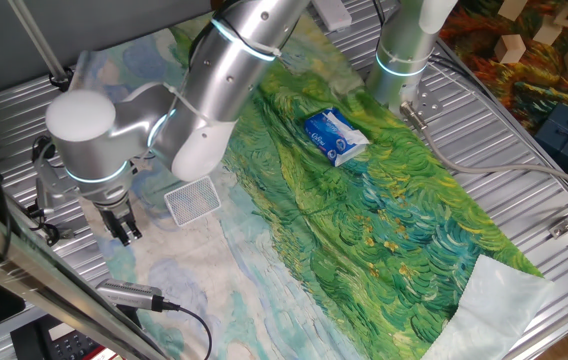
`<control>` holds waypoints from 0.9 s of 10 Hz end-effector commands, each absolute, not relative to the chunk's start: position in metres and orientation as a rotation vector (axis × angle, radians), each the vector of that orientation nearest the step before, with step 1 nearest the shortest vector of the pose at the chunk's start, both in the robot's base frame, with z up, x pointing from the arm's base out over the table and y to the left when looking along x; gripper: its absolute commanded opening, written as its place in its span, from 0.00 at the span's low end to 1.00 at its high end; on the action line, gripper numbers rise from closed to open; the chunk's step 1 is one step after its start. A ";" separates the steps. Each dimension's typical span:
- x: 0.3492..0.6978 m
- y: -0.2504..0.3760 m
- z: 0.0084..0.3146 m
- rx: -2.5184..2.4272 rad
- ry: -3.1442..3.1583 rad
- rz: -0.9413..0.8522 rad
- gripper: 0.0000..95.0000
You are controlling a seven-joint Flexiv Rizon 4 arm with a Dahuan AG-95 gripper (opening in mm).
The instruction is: Push the soccer ball into the goal
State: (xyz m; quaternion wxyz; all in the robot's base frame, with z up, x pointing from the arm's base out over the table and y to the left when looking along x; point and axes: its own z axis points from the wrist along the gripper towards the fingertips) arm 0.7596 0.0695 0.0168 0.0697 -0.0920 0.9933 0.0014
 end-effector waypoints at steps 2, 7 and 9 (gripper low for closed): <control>0.759 0.069 0.015 -0.283 2.990 0.005 0.00; 0.760 0.070 0.016 -0.279 2.991 0.009 0.00; 0.760 0.070 0.017 -0.282 2.993 0.009 0.00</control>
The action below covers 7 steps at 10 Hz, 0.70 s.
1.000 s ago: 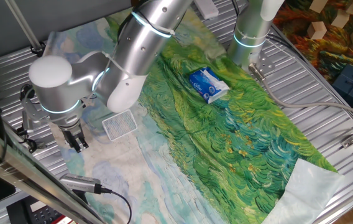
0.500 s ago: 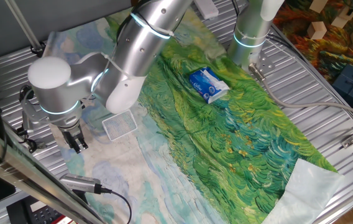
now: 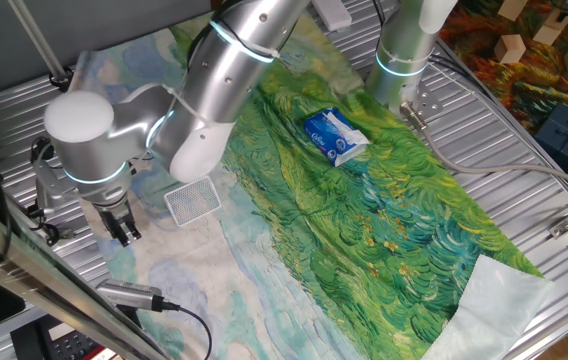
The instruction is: Push the soccer ball into the goal
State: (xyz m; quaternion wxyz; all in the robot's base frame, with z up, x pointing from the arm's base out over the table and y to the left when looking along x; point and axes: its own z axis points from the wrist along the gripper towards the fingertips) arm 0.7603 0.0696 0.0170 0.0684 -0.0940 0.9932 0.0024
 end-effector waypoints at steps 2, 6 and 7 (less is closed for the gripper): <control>0.760 0.070 0.017 -0.285 2.993 0.006 0.00; 0.760 0.070 0.017 -0.291 2.994 0.007 0.00; 0.760 0.070 0.017 -0.288 3.009 0.017 0.00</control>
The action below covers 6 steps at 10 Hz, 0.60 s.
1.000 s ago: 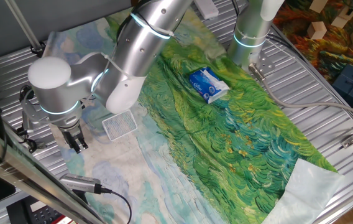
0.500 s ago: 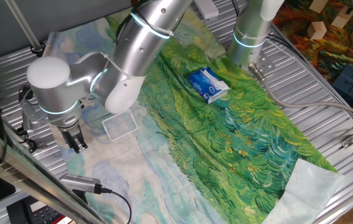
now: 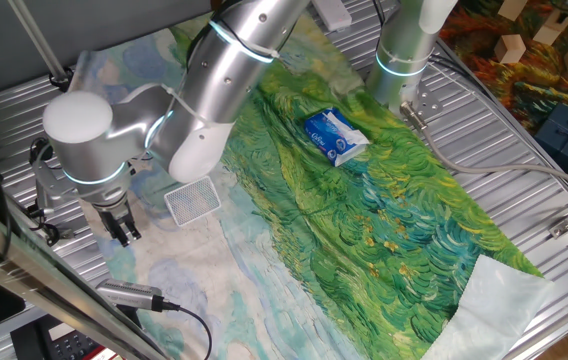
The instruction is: Push the soccer ball into the goal
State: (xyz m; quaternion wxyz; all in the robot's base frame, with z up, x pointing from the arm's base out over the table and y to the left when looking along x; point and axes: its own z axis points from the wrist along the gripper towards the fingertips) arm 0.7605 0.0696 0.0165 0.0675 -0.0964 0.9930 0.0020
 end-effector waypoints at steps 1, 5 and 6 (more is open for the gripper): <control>0.760 0.070 0.017 -0.281 3.041 0.034 0.00; 0.760 0.070 0.017 -0.251 3.092 0.032 0.00; 0.760 0.070 0.017 -0.243 3.106 0.034 0.00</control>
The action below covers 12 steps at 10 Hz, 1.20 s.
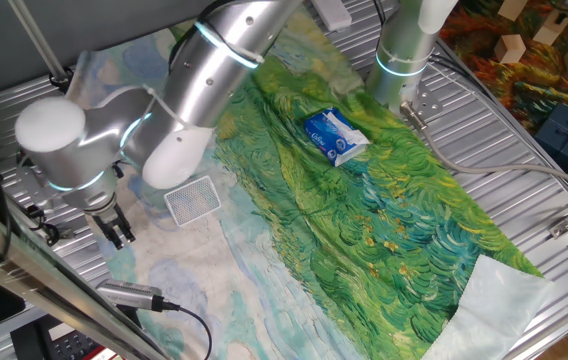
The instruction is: Push the soccer ball into the goal
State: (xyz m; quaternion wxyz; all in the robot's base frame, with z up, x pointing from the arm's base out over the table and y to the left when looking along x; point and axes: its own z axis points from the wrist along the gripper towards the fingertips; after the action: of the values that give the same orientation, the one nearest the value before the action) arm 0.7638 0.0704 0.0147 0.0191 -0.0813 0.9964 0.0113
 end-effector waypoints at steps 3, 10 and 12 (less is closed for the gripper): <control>0.760 0.070 0.017 -0.244 3.108 0.033 0.00; 0.765 0.069 0.014 -0.212 3.094 0.007 0.00; 0.784 0.067 0.007 -0.225 3.075 -0.008 0.00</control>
State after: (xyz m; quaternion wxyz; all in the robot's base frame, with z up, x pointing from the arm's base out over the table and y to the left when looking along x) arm 0.7861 0.0679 0.0066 0.0338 -0.0723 0.9968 -0.0042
